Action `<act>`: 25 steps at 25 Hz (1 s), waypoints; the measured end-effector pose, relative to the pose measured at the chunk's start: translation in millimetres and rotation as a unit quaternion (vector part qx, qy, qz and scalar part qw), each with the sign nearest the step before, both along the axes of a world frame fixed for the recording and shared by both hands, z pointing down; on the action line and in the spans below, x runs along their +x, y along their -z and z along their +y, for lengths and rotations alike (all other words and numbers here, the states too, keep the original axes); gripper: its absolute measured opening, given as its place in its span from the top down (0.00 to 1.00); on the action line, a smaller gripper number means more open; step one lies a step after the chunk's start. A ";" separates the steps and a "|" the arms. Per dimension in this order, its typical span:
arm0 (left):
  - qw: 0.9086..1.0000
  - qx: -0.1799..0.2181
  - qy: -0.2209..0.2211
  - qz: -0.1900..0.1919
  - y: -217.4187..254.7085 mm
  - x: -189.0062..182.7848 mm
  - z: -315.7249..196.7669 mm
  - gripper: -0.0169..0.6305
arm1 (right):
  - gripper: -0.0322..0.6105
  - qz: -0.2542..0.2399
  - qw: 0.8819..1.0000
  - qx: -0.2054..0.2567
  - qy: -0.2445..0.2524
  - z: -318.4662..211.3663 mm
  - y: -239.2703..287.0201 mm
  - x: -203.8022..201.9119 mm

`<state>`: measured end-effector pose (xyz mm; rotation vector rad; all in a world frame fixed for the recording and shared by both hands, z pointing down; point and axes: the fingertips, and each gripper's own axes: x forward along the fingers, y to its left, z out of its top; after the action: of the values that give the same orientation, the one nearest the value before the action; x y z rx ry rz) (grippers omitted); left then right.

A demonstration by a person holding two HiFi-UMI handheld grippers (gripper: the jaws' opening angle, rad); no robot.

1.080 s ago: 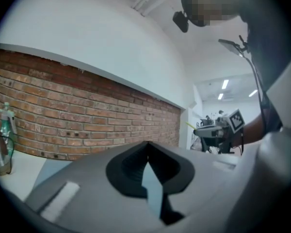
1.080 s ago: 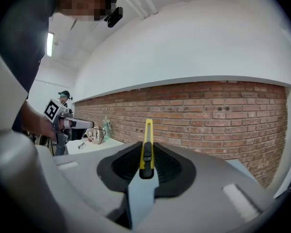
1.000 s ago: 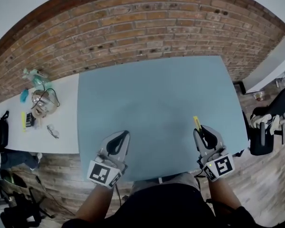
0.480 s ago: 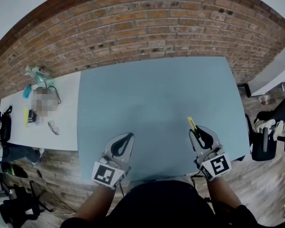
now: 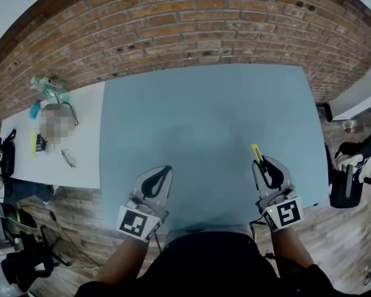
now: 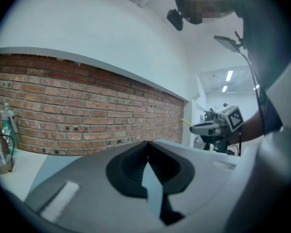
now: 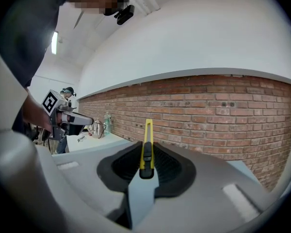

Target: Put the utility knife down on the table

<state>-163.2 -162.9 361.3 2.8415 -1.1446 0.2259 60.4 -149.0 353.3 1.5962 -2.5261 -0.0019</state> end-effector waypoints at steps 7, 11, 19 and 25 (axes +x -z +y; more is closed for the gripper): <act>1.000 -0.027 -0.004 0.004 -10.1 11.2 2.9 0.97 | 0.84 -0.008 1.000 -0.023 -0.009 0.4 -21.6 6.8; 0.999 -0.033 -0.008 -0.002 -23.8 10.2 4.8 0.97 | 0.84 -0.002 0.999 -0.040 -0.015 1.2 -37.8 9.0; 0.999 -0.049 -0.007 -0.013 -37.7 9.0 5.9 0.97 | 0.84 -0.007 0.999 -0.052 -0.008 2.4 -53.2 3.3; 0.998 -0.056 0.000 -0.006 -40.8 8.3 7.4 0.97 | 0.84 -0.016 0.997 -0.069 -0.008 5.1 -67.9 1.9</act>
<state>-154.9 -155.5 402.2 2.7456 -1.0974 0.2991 62.3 -143.9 421.2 1.5763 -2.4775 0.1969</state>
